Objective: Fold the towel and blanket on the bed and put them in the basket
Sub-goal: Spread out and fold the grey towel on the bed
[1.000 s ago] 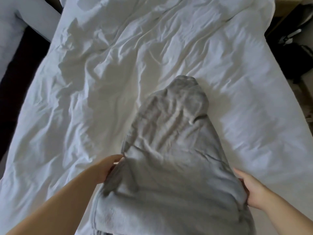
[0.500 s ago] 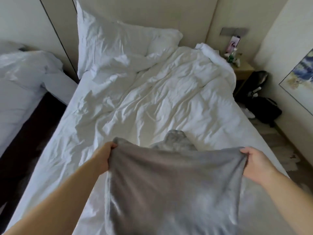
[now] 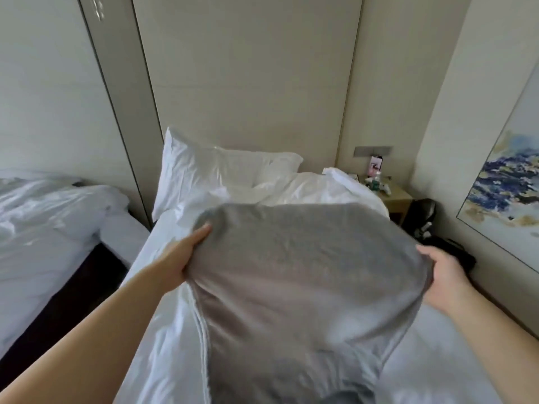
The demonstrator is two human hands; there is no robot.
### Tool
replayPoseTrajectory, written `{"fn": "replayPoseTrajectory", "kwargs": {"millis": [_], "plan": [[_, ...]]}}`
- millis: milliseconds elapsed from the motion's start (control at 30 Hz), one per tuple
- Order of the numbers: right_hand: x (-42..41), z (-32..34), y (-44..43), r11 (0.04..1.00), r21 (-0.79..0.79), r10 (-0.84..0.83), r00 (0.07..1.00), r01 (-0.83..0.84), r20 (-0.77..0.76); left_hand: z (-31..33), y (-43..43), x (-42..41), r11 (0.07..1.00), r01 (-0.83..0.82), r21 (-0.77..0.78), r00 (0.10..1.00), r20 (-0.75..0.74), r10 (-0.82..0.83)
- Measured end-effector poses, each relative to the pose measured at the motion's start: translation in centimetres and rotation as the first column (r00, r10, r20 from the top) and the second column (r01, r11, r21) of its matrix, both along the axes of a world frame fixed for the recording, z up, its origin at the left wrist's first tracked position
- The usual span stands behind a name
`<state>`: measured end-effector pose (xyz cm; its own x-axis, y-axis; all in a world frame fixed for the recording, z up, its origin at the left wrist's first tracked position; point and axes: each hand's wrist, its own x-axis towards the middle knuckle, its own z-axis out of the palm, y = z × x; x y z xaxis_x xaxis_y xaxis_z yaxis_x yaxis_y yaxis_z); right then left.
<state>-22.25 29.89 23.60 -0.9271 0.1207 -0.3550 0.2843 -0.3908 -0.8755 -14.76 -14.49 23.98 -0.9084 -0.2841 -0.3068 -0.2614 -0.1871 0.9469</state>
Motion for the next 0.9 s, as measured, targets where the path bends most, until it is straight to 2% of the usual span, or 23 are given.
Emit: {"fn": "replayPoseTrajectory", "kwargs": {"millis": [67, 100, 167, 267, 333, 400, 467, 533, 600, 667, 800, 900], "plan": [[2.3, -5.3, 0.4, 0.972, 0.181, 0.106, 0.968, -0.149, 0.229, -4.7, 0.3, 1.8, 0.992, -0.050, -0.113, 0.981, 0.182, 0.070], [3.8, -8.3, 0.9, 0.930, 0.259, 0.154, 0.917, -0.260, 0.368, -7.4, 0.5, 2.9, 0.983, -0.061, -0.176, 0.952, 0.286, 0.110], [7.5, -13.8, 1.6, 0.832, 0.309, 0.198, 0.768, -0.460, 0.610, -13.5, 1.0, 6.1, 0.969, -0.020, -0.246, 0.862, 0.487, 0.141], [13.7, -21.0, 3.2, 0.709, 0.274, 0.172, 0.536, -0.650, 0.827, -21.2, 2.3, 12.3, 0.963, 0.125, -0.239, 0.701, 0.709, 0.085], [17.2, -24.1, 4.1, 0.651, 0.187, 0.169, 0.380, -0.736, 0.909, -24.8, 3.2, 16.4, 0.939, 0.303, -0.163, 0.525, 0.851, -0.022], [19.2, -26.1, 4.8, 0.643, 0.075, 0.186, 0.251, -0.762, 0.950, -27.1, 3.7, 19.5, 0.854, 0.517, -0.057, 0.320, 0.938, -0.132], [19.5, -27.3, 4.7, 0.664, 0.003, 0.214, 0.194, -0.748, 0.957, -28.6, 3.7, 20.6, 0.842, 0.539, 0.029, 0.220, 0.960, -0.174], [18.9, -28.0, 4.5, 0.718, -0.019, 0.248, 0.231, -0.696, 0.941, -29.5, 3.4, 20.4, 0.869, 0.493, 0.031, 0.271, 0.944, -0.187], [17.7, -29.1, 4.4, 0.774, 0.009, 0.251, 0.320, -0.633, 0.914, -30.3, 3.4, 19.2, 0.927, 0.374, -0.034, 0.400, 0.908, -0.128], [16.1, -29.9, 4.1, 0.838, 0.043, 0.224, 0.414, -0.543, 0.882, -31.1, 3.7, 17.2, 0.952, 0.292, -0.092, 0.488, 0.871, -0.065], [12.0, -31.3, 3.2, 0.909, 0.146, 0.115, 0.571, -0.391, 0.813, -33.2, 4.1, 13.3, 0.955, 0.249, -0.161, 0.578, 0.816, -0.013], [8.6, -32.1, 2.2, 0.916, 0.159, 0.115, 0.623, -0.368, 0.774, -35.0, 4.1, 10.0, 0.968, 0.156, -0.198, 0.624, 0.779, 0.059]]}}
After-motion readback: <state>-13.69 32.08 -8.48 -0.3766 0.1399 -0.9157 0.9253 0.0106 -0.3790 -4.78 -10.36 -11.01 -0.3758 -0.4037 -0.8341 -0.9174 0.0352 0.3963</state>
